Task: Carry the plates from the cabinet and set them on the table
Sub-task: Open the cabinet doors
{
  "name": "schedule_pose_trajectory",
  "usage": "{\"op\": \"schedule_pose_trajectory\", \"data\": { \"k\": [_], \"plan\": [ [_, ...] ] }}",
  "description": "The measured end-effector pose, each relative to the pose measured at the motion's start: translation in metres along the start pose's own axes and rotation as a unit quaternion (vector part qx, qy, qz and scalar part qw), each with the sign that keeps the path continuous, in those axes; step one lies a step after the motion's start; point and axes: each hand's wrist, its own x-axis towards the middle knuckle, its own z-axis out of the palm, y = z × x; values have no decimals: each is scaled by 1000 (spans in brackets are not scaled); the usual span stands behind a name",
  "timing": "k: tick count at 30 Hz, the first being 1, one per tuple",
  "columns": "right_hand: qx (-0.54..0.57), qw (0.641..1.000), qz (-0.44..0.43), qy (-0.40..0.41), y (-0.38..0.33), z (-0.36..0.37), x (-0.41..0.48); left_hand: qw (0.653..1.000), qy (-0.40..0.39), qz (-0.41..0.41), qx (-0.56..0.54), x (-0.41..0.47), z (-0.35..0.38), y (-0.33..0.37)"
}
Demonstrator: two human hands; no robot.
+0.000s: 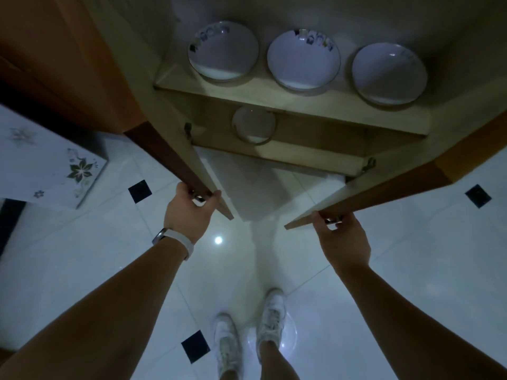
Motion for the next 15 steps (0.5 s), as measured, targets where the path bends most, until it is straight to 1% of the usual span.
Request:
{"op": "schedule_pose_trajectory", "data": {
  "k": [3,6,9,12,15],
  "plan": [
    [-16,1000,8,6,7,-7,-9,1000,1,10,30,-2,-14,-13],
    [-37,998,21,41,8,-17,-20,996,20,38,75,-5,-31,-16],
    [-37,996,32,77,5,-29,-35,995,50,62,65,-14,-52,-13],
    [-19,995,37,89,-2,-47,-48,991,87,90,42,-23,-78,0],
    [-26,993,28,115,-13,-72,-62,985,96,131,59,-30,-110,17]
  ]
}}
